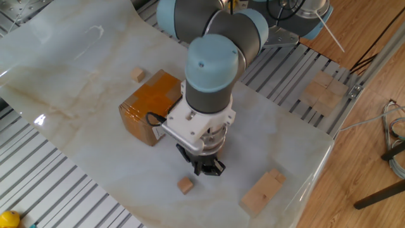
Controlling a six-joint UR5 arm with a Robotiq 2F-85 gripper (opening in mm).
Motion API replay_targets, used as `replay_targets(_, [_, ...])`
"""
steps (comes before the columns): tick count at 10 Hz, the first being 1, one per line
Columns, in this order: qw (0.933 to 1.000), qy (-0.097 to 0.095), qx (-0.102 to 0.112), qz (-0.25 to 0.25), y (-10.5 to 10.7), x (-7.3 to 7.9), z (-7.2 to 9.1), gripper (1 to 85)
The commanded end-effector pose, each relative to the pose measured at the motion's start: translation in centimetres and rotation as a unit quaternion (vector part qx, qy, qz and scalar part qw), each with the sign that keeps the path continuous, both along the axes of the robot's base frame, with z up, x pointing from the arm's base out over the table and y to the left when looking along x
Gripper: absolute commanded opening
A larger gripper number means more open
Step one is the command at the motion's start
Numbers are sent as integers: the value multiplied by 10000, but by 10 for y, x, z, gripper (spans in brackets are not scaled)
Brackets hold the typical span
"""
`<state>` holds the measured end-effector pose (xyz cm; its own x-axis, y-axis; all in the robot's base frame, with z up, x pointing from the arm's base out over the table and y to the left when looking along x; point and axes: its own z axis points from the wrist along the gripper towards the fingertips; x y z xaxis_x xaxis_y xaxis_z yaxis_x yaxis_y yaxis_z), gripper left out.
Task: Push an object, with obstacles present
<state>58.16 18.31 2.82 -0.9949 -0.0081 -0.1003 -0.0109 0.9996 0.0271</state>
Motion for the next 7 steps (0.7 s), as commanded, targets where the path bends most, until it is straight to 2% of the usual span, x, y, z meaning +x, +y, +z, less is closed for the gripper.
replay_targets(1, [10000, 44, 36, -37, 5, 0, -4, 13])
replay_targets(3, [10000, 58, -68, 8, -5, 3, -9, 13])
replay_targets(4, [10000, 74, -45, 16, -6, 5, -11, 13])
replay_targets(7, [9999, -12, -76, 83, -5, 21, -21, 13])
